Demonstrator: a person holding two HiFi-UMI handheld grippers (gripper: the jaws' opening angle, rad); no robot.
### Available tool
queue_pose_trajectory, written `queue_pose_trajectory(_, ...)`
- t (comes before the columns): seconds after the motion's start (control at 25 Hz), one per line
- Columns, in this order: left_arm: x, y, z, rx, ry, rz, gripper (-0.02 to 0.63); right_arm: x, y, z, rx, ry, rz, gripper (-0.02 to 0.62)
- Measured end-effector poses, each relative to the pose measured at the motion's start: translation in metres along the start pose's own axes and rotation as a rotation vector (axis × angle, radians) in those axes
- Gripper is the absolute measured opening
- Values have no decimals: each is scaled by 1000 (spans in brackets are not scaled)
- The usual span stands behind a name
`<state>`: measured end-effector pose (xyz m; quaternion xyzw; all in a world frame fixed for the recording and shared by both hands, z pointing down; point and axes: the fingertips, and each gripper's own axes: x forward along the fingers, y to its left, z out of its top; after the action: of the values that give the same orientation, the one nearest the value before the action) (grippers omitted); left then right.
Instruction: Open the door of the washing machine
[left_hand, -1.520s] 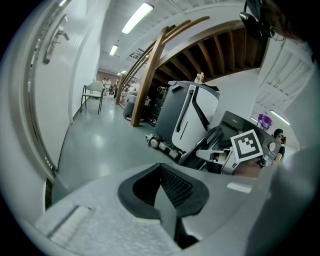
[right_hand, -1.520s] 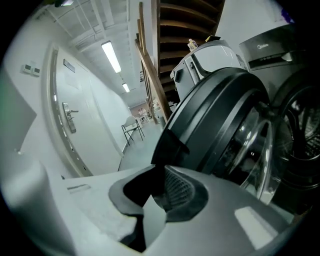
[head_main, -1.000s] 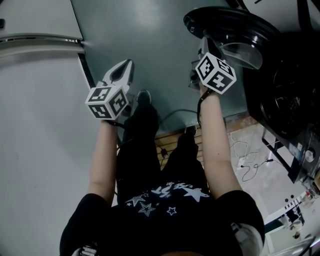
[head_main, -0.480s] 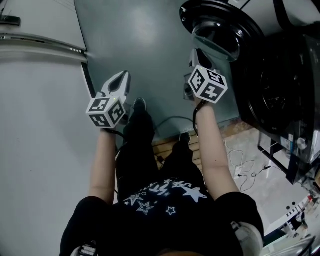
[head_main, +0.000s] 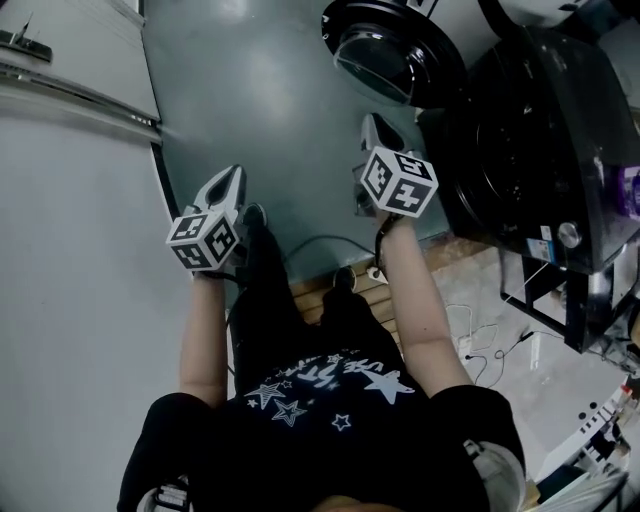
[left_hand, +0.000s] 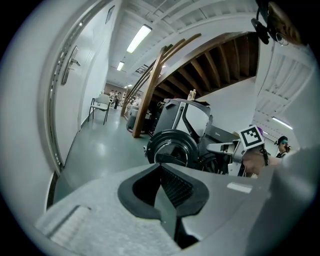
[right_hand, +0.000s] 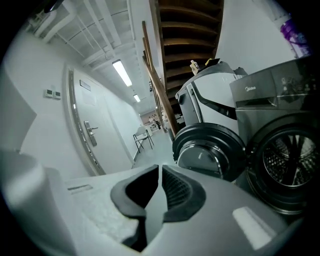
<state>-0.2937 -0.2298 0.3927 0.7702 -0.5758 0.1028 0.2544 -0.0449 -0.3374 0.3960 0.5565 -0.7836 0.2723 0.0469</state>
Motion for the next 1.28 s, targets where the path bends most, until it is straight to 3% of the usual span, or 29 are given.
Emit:
queue_pose_trajectory(0.2, -25, -50, -13, 5, -14, 8, 11, -57, -20, 1, -7, 11, 44, 20)
queue_pose_trajectory(0.44, -51, -81, -17, 42, -10, 15, 11, -99, -27, -3, -55, 31, 82, 8)
queue_pose_trajectory(0.72, -61, -101, -26, 41, 5, 13, 11, -133, -44, -23, -7, 59, 64, 5)
queue_pose_trajectory(1.28, -84, -122, -27, 54, -7, -63, 11, -183, -26, -49, -46, 72, 49, 5)
